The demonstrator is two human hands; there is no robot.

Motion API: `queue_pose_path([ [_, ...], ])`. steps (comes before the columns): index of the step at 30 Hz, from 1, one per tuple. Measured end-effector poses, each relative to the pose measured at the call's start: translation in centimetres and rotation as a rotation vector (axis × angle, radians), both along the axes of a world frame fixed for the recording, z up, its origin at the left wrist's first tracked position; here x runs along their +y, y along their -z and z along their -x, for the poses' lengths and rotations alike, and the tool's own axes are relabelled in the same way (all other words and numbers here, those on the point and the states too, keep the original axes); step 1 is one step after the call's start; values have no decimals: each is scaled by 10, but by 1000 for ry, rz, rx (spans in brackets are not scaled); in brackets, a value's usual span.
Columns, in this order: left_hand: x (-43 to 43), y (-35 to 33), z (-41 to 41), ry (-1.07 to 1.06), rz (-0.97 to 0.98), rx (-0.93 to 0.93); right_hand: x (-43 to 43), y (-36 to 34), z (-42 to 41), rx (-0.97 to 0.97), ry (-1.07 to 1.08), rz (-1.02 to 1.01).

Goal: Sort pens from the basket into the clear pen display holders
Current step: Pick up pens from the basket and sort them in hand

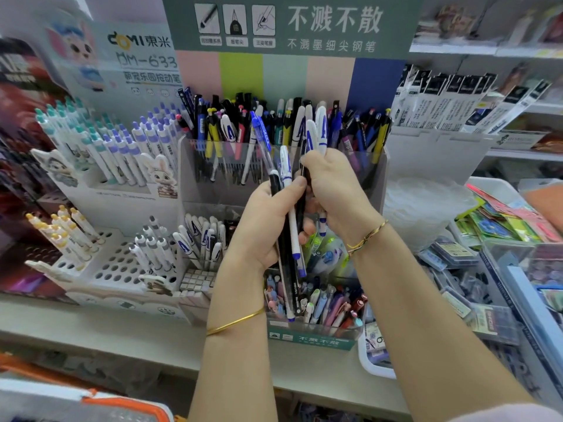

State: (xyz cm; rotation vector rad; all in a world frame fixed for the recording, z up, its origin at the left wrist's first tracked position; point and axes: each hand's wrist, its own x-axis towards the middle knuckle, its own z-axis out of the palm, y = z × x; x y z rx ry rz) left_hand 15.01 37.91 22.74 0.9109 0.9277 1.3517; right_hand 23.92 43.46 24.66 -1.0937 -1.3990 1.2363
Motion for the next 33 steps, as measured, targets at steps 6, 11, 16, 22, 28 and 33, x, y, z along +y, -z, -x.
queue_pose_path([
  [6, -4, -3, 4, -27, -17, 128, 1, 0, -8, -1, -191, 67],
  [11, -3, -4, 7, -27, -16, 21, -1, 1, -3, 109, -102, 58],
  [16, -5, -1, 9, -61, 46, -29, 0, -6, -10, 175, 13, 3],
  [22, -5, 1, 6, -121, 87, 44, 4, -11, -16, 206, 89, 0],
  [28, -3, 6, 5, -157, 124, 173, -5, -13, -19, 253, -9, 111],
  [33, -5, 4, 6, -8, 108, 52, -11, -7, -24, -93, -163, 54],
])
